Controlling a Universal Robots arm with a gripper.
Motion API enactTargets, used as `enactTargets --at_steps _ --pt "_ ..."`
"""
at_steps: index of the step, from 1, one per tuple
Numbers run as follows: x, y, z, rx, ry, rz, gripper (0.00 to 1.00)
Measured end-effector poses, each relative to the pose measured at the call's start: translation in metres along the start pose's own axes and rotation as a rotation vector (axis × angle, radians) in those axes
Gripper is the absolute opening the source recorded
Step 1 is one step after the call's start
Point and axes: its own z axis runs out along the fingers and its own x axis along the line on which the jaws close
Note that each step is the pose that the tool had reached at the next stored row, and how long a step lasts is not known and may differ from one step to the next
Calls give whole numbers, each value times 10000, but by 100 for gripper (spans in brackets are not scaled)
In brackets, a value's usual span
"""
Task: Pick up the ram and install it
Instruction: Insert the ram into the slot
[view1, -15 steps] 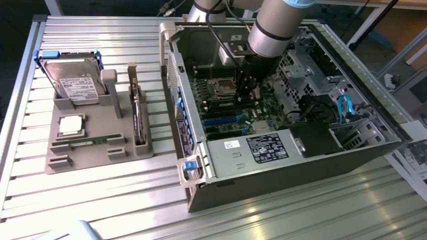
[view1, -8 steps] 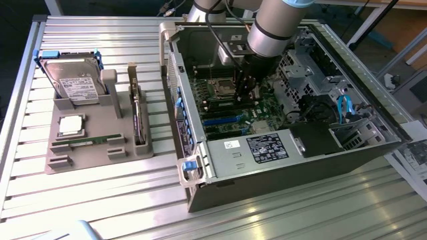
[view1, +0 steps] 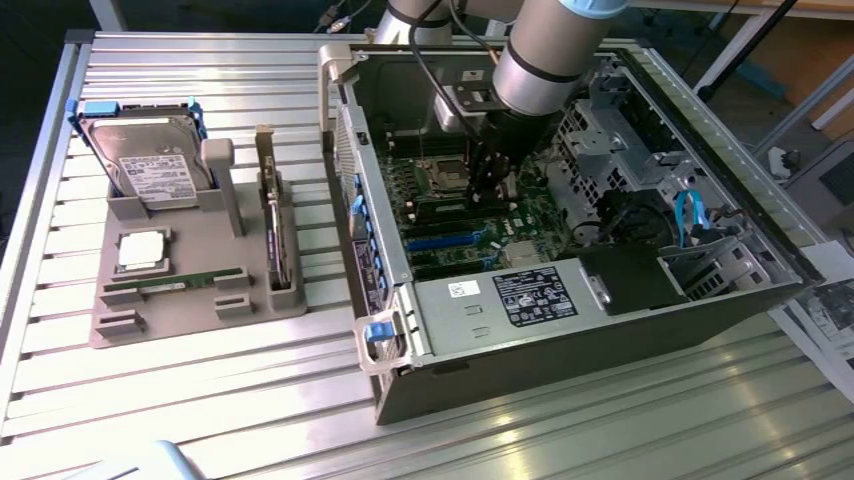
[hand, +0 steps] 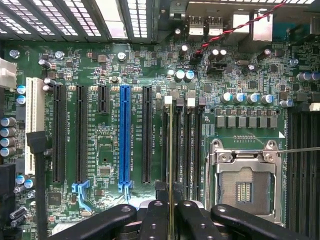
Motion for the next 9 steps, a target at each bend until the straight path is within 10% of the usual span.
enactTargets --at_steps 9 --pt "3 -4 1 -1 80 11 14"
